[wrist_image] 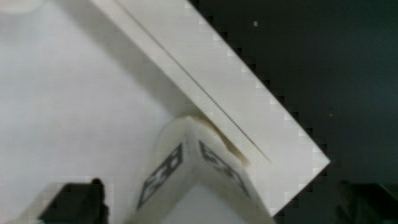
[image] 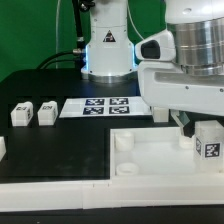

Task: Assemble one leg

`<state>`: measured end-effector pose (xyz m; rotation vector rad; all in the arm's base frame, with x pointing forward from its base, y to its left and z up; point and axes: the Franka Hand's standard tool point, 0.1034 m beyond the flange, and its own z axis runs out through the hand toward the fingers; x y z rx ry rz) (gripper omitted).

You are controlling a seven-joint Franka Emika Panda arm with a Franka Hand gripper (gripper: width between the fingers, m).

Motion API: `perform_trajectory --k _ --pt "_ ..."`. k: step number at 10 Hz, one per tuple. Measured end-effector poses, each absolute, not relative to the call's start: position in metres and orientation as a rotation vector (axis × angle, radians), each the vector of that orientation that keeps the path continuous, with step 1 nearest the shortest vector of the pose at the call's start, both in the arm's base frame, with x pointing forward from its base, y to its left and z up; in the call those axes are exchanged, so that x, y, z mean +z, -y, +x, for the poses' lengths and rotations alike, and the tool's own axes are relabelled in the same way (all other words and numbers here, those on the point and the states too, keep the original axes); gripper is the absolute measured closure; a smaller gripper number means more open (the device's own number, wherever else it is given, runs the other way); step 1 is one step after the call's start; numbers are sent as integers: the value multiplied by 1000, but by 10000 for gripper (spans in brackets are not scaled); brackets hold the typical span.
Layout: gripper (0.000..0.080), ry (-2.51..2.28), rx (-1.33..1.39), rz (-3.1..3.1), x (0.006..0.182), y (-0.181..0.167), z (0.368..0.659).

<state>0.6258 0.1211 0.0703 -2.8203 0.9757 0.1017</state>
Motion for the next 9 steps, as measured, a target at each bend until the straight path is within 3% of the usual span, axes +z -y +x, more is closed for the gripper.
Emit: perform_trajectory --k 3,6,7,8,9 --pt "151 -243 28 -3014 70 -114 627" --pt "160 -359 14 -3008 70 -116 627" --pt "330 -487 22 -2990 69 -117 627" --pt "330 -577 28 -2974 69 -117 627" --pt "507 -759 39 -2932 69 -116 627"
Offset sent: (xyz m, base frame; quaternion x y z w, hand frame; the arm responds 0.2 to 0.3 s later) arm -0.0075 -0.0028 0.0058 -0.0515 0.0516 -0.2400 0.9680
